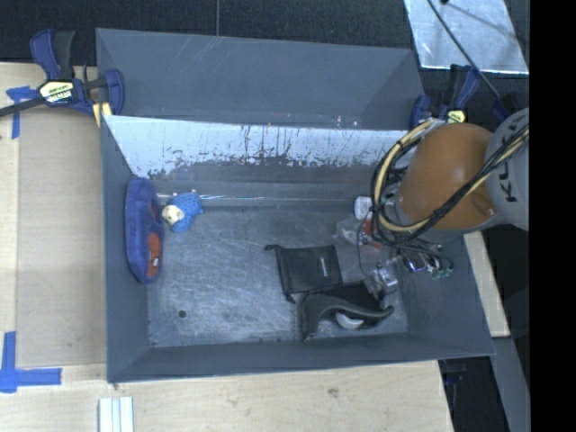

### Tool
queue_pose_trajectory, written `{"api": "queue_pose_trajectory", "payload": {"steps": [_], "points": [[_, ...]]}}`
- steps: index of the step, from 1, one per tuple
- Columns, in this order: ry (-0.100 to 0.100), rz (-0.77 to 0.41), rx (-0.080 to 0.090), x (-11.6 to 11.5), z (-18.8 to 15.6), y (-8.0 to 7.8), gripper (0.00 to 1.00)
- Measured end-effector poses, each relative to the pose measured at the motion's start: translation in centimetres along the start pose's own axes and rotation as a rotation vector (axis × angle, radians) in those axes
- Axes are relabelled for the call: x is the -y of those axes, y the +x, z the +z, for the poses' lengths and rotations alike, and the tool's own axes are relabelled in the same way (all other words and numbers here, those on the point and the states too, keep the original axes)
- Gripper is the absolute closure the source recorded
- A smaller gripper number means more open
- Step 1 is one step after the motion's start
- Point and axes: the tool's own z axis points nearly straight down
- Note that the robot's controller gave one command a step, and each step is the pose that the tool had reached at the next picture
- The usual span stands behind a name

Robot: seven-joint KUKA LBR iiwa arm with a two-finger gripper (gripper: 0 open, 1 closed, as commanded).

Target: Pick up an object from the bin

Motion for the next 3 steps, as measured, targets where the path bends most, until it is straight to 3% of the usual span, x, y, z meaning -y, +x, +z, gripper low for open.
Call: {"api": "queue_pose_trajectory", "payload": {"steps": [1, 2, 3], "points": [[0.009, -0.083, 0.014, -4.7, 0.2, 0.9, 0.00], [0.015, 0.142, 0.015, -6.4, 0.1, -1.3, 0.00], [0.001, -0.307, 0.007, -7.1, 1.0, -6.4, 0.00]]}}
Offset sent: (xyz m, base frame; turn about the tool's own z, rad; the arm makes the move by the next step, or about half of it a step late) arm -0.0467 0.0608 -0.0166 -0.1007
